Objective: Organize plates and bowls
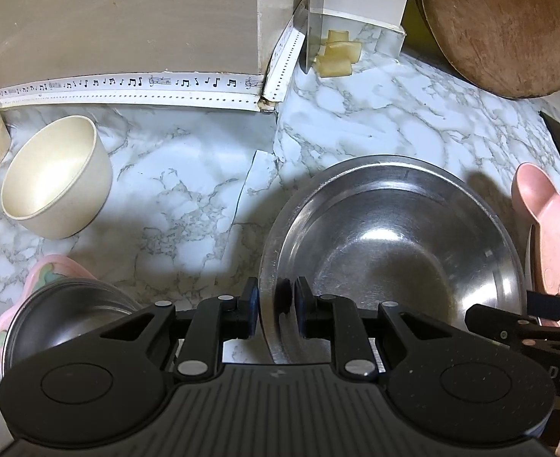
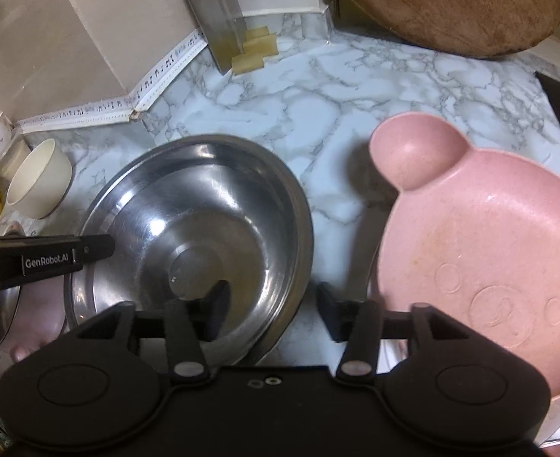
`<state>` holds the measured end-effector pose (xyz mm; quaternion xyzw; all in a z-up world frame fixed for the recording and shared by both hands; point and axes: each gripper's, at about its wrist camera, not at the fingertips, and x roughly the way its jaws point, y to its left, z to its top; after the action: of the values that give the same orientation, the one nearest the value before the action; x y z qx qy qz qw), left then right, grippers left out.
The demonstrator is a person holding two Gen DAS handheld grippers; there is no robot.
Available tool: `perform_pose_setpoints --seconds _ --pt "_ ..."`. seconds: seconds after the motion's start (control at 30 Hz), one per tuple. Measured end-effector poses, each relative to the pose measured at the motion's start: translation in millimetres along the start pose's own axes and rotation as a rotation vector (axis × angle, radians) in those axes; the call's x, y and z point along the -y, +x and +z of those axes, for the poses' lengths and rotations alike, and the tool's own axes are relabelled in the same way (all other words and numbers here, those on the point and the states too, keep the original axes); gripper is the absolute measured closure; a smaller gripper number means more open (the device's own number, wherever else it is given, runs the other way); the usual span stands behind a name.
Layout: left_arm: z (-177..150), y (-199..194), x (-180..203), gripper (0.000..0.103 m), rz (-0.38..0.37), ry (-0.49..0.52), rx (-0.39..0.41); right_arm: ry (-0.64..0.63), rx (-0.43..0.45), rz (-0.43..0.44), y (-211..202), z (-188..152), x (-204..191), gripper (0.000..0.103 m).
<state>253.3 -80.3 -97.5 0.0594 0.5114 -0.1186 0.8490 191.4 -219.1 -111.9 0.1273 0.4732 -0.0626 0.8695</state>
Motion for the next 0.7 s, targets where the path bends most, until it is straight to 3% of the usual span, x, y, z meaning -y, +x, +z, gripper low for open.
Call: perform_pose_setpoints --seconds 0.43,0.67,0.7 --pt "6 -32 -13 0.084 -0.036 -0.026 0.045 -0.024 0.089 0.002 -42 13 5 0.032" --pt "2 -75 -23 0.084 -0.053 -0.029 0.128 -0.147 0.174 0.043 -73 16 -13 0.023" --pt "2 -82 -24 0.079 -0.059 -0.03 0.14 -0.165 0.184 0.052 -77 17 -16 0.021"
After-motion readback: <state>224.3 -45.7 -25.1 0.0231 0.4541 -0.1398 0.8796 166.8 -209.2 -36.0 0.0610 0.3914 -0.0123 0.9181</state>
